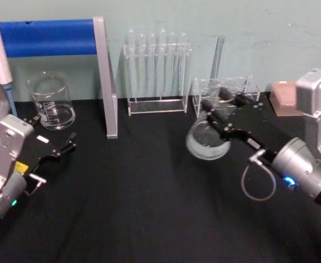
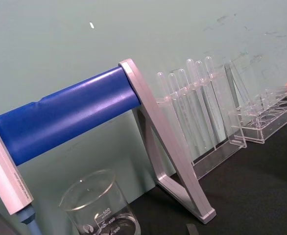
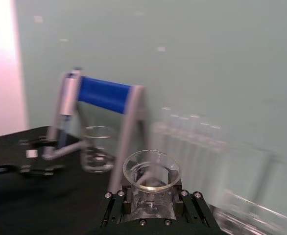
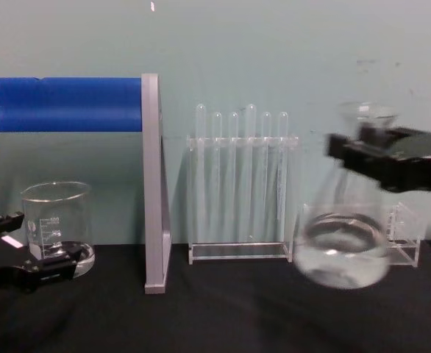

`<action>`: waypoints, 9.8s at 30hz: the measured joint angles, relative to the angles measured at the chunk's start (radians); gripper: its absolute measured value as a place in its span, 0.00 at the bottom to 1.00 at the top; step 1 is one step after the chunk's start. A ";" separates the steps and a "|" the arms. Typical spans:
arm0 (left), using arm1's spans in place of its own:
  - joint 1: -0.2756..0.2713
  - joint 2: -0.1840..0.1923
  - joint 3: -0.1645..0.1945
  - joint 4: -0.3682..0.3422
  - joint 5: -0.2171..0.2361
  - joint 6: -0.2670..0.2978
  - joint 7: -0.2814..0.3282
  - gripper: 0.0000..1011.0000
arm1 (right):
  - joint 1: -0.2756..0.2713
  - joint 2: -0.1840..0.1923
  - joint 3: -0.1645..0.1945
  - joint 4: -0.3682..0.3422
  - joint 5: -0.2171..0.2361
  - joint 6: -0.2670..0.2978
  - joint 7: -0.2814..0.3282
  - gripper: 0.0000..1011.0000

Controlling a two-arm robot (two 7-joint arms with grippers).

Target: Grasp the erlenmeyer flask with one hand, shake it three times, then place it back.

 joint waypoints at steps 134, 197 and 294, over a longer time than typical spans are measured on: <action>0.000 0.000 0.000 0.000 0.000 0.000 0.000 0.99 | 0.010 -0.080 0.038 0.028 -0.053 0.030 0.102 0.45; 0.000 0.000 0.000 0.000 0.000 0.000 0.000 0.99 | -0.058 -0.072 0.148 0.000 -0.046 0.035 0.038 0.45; 0.000 0.000 0.000 0.000 0.000 0.000 0.000 0.99 | 0.200 0.016 -0.186 0.392 0.129 -0.130 0.392 0.45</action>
